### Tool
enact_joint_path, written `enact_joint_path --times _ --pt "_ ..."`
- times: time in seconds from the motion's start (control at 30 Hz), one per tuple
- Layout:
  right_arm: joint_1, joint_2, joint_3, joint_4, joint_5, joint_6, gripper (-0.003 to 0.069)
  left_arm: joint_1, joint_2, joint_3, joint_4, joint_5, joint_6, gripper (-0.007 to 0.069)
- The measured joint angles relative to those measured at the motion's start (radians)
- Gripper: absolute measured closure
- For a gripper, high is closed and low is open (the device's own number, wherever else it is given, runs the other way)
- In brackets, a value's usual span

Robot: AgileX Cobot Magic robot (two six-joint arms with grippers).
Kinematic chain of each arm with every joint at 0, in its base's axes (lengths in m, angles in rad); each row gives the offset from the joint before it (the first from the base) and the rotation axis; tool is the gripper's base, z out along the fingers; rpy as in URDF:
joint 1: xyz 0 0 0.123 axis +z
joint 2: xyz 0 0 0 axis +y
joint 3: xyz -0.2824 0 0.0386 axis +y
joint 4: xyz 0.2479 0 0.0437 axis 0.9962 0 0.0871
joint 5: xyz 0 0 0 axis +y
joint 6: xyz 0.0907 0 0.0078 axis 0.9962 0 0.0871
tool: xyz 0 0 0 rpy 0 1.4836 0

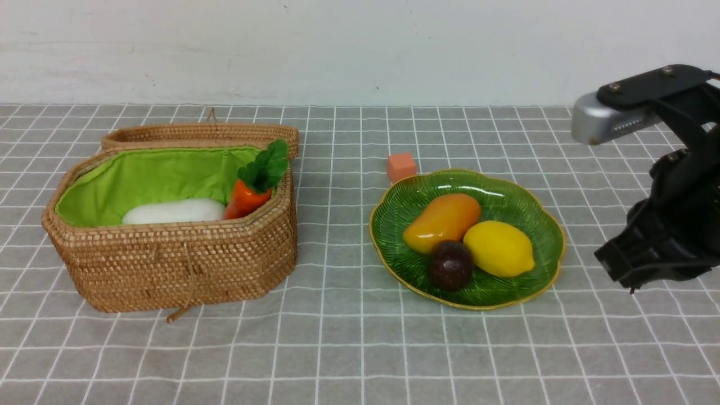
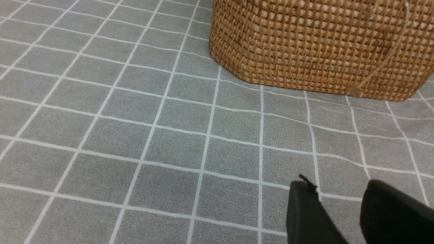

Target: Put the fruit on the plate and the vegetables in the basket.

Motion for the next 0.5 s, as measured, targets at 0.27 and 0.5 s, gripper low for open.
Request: enact_joint_path --times 0.27,0.5 --pt "-0.056 -0.091 0.028 -0.038 -0.099 -0.027 0.0673 0.0 0.0 0.0 0.0 0.0 0.0 0.0386" --pt "-0.291 -0.451 0.273 -0.01 -0.442 -0.009 0.0668 0.0 0.0 0.0 0.0 0.0 0.0 0.0386"
